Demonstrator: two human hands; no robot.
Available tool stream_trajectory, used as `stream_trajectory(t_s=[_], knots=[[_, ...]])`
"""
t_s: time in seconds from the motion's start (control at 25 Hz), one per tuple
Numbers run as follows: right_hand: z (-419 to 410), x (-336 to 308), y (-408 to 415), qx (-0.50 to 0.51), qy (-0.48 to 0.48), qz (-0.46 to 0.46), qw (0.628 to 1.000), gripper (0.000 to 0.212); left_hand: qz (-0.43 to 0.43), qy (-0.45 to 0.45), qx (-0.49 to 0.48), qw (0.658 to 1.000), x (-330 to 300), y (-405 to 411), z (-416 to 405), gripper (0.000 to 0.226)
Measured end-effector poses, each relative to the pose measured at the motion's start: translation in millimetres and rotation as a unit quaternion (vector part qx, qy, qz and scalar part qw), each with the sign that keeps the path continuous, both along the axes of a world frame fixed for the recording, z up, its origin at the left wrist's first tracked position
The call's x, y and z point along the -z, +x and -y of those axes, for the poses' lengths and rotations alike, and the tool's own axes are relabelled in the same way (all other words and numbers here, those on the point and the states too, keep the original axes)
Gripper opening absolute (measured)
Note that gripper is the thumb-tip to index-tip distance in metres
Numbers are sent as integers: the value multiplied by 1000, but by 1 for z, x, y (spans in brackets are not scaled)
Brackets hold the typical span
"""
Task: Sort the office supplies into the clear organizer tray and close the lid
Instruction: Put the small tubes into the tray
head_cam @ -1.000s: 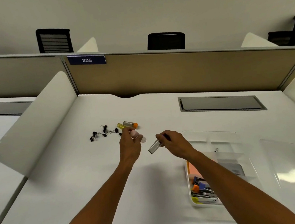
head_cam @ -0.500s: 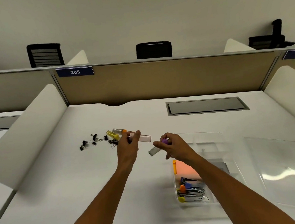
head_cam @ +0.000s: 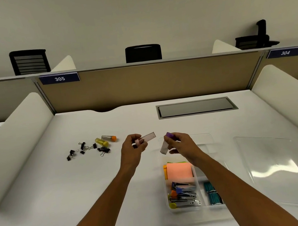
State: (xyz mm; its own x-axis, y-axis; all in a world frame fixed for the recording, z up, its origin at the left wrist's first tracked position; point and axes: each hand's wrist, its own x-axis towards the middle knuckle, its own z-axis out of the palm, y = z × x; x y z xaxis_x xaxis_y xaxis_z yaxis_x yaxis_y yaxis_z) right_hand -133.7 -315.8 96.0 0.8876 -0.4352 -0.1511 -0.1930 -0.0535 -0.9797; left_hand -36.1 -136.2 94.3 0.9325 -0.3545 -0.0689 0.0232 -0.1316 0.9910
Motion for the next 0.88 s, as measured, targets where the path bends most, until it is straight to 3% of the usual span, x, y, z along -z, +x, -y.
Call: stream_trajectory(t_s=[0.44, 0.6, 0.76, 0.88], knots=[[37, 3, -7, 42, 32, -55, 997, 38, -34, 36, 55, 997, 0, 1, 38, 28], [50, 16, -4, 41, -113, -130, 984, 28, 2, 107, 80, 991, 16, 1, 57, 19], [60, 23, -3, -20, -250, -151, 956, 34, 36, 174, 122, 976, 27, 3, 75, 23], [69, 31, 2, -28, -292, -158, 943, 33, 131, 284, 163, 936, 40, 2, 91, 26]])
